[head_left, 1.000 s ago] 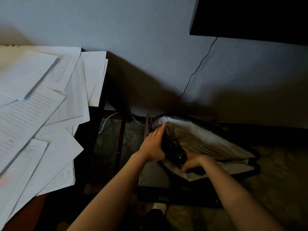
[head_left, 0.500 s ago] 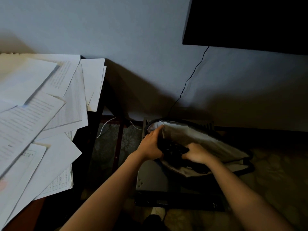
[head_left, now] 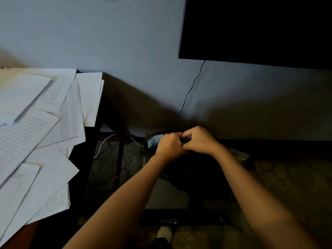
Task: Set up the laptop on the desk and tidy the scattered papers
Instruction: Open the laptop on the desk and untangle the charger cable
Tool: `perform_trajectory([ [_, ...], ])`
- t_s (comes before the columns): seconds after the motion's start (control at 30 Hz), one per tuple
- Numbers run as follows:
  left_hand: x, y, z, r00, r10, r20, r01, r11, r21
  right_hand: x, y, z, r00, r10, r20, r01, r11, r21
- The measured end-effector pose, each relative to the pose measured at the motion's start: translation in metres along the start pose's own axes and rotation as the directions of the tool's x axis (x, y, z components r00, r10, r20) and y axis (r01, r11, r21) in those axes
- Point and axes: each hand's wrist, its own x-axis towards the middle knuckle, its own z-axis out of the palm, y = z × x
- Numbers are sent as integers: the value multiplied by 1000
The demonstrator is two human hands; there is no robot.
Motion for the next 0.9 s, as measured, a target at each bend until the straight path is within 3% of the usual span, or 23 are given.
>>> perform_trajectory([
  [0.1, 1, -3, 1, 999, -44, -23, 42, 997, -61, -2, 3, 3, 998, -29, -55, 32, 999, 43],
  [0.2, 3, -11, 4, 979, -183, -94, 168, 974, -151, -9, 9, -1, 950, -83, -300, 141, 974, 178],
  [0.27, 3, -16, 6, 964, -239, -113, 216, 959, -184, -19, 15, 7, 830, -186, -526, 254, 965, 59],
  [0.33, 2, -21, 8, 963, -248, -103, 225, 956, -189, -35, 22, 28, 732, -268, -626, 301, 952, -56],
  [0.43, -1, -24, 13, 961, -256, -101, 235, 954, -185, -56, 29, 62, 700, -288, -654, 288, 951, -110],
  [0.5, -2, -26, 16, 957, -273, -102, 252, 951, -181, -63, 37, 74, 705, -323, -632, 297, 943, -151],
  [0.53, -2, -26, 16, 954, -281, -106, 260, 949, -180, -67, 40, 75, 756, -337, -561, 292, 941, -172],
  [0.6, -1, -26, 15, 954, -275, -116, 251, 949, -189, -72, 46, 78, 922, -290, -256, 220, 937, -271],
  [0.67, -1, -25, 15, 960, -250, -127, 220, 953, -209, -71, 53, 83, 989, -144, -17, 126, 906, -404],
  [0.77, -3, -23, 15, 967, -222, -126, 190, 954, -230, -60, 47, 83, 997, -39, -64, 5, 881, -473],
  [0.9, -5, -19, 10, 968, -186, -166, 132, 948, -290, -53, 41, 80, 994, -42, -101, -16, 855, -518],
])
